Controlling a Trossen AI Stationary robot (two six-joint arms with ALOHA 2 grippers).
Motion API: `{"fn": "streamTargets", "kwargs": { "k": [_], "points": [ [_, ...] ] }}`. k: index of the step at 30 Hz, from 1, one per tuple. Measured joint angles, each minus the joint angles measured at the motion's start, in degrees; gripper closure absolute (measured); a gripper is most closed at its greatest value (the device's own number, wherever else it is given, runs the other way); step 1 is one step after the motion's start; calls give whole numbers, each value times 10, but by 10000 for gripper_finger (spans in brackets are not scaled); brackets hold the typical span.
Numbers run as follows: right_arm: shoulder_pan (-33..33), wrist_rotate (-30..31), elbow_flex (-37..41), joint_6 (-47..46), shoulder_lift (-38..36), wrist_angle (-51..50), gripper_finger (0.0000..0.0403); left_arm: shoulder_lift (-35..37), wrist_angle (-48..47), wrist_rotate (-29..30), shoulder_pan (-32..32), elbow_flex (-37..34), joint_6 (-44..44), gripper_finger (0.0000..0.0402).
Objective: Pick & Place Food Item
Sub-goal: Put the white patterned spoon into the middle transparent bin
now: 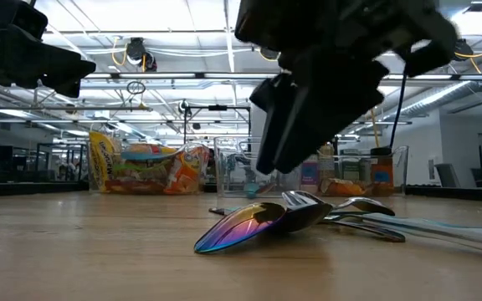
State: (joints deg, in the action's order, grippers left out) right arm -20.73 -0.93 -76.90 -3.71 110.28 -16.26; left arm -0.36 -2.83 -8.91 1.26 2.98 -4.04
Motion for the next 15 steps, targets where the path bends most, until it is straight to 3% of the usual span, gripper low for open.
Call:
{"fn": "streamTargets", "kwargs": {
  "k": [6,15],
  "points": [
    [12,40,0,-7,-33,-69,261,0,-1,0,0,0,0,249],
    [65,-9,29,-39,-49,-79,261,0,0,0,0,0,0,249]
  ]
}}
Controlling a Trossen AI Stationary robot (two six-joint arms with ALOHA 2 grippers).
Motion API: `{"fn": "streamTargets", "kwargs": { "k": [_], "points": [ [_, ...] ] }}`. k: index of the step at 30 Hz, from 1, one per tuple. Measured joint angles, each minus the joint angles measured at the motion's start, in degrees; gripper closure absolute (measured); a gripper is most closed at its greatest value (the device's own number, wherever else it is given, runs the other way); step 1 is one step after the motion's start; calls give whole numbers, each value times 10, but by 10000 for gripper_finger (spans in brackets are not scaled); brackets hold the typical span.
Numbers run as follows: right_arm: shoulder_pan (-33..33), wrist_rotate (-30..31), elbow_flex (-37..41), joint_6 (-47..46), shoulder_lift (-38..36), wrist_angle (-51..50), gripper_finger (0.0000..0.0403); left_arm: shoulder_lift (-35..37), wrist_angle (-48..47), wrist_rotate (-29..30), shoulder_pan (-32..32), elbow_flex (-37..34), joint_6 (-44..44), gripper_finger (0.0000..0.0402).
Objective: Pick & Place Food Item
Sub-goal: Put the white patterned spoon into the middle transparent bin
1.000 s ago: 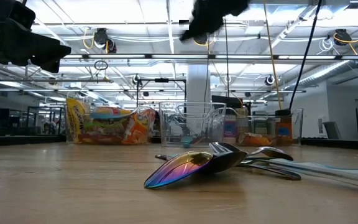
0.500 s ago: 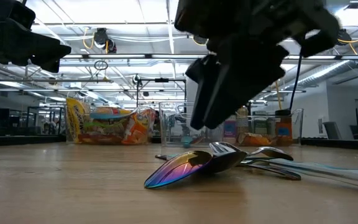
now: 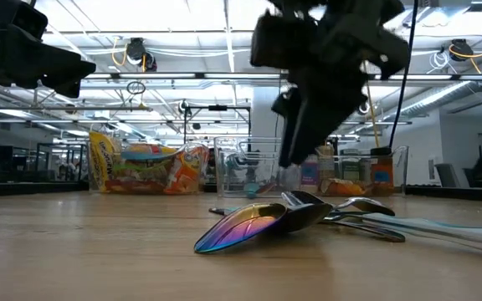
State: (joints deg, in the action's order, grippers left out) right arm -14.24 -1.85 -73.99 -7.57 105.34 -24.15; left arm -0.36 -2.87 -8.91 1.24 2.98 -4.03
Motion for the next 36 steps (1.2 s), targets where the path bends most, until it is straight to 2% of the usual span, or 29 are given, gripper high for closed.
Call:
{"fn": "streamTargets", "kwargs": {
  "k": [4,10,26,36],
  "points": [
    [19,-14,47,-3,0,35,261,0,0,0,0,0,0,249],
    [36,-104,94,-23,0,109,261,0,0,0,0,0,0,249],
    [34,-104,109,-40,0,162,265,0,0,0,0,0,0,249],
    [34,-103,109,-33,6,163,327,0,0,0,0,0,0,249]
  ]
}}
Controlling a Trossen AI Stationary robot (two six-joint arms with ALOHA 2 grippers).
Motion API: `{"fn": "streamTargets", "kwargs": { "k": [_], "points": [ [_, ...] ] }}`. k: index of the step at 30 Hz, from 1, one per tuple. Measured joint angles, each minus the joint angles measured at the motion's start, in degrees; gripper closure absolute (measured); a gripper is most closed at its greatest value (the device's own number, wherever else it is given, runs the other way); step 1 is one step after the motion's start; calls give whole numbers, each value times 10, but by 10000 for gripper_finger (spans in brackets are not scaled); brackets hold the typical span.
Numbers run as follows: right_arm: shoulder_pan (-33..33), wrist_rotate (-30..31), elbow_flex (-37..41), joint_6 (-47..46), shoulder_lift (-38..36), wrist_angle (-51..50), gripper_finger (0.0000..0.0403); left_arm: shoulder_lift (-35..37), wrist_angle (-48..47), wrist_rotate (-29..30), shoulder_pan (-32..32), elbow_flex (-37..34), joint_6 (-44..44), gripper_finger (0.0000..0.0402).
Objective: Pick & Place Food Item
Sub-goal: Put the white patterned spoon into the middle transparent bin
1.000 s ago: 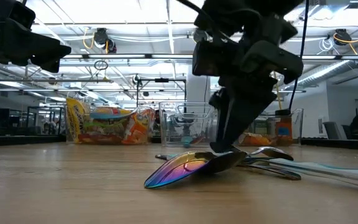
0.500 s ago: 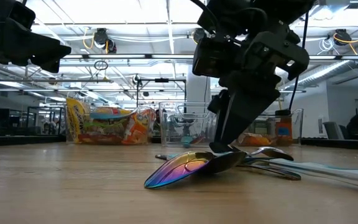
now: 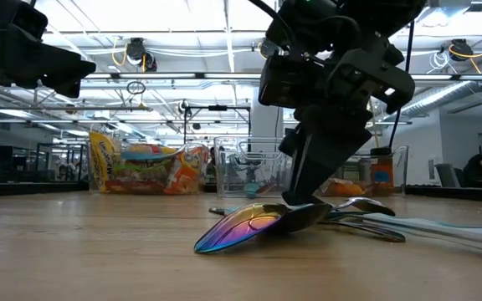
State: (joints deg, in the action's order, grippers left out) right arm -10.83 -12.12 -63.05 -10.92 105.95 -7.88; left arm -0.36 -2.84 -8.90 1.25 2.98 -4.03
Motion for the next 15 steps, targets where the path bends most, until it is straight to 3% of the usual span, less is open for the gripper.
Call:
{"fn": "streamTargets", "kwargs": {
  "k": [8,15],
  "points": [
    [0,-1,0,21,0,-2,392,0,0,0,0,0,0,249],
    [1,-1,0,39,0,-1,398,0,0,0,0,0,0,249]
  ]
}}
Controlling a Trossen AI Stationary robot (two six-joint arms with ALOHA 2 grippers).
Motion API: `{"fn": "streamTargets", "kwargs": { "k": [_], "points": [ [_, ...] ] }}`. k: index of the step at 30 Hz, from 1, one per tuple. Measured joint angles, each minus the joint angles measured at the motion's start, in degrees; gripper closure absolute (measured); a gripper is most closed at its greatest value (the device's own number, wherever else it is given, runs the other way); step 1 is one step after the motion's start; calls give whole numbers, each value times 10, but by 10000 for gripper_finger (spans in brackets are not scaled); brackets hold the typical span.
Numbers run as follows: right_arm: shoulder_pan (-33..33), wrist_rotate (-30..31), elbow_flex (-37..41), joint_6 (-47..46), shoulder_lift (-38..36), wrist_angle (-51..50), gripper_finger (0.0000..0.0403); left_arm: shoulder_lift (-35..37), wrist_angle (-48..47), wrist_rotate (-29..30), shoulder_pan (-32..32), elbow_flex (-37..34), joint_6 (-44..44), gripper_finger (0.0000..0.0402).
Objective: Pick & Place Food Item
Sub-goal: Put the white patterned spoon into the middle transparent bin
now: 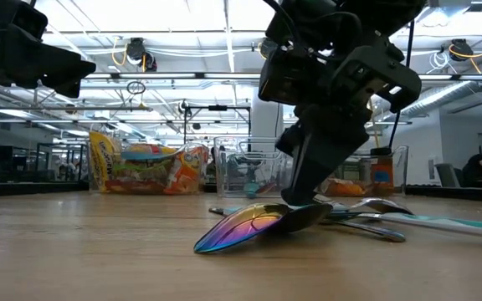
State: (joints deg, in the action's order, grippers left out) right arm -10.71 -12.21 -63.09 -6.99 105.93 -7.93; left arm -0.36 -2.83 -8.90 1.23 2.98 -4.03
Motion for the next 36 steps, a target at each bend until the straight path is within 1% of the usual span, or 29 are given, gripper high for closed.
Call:
{"fn": "streamTargets", "kwargs": {
  "k": [3,6,19,29,34,36],
  "points": [
    [4,3,0,2,-5,-2,400,0,0,0,0,0,0,249],
    [7,20,0,9,-17,0,401,0,0,0,0,0,0,249],
    [10,26,0,14,-97,27,402,0,0,0,0,0,0,249],
    [10,87,0,31,-137,35,402,0,0,0,0,0,0,249],
    [10,124,0,37,-147,33,402,0,0,0,0,0,0,249],
    [10,132,0,42,-148,47,402,0,0,0,0,0,0,249]
  ]
}}
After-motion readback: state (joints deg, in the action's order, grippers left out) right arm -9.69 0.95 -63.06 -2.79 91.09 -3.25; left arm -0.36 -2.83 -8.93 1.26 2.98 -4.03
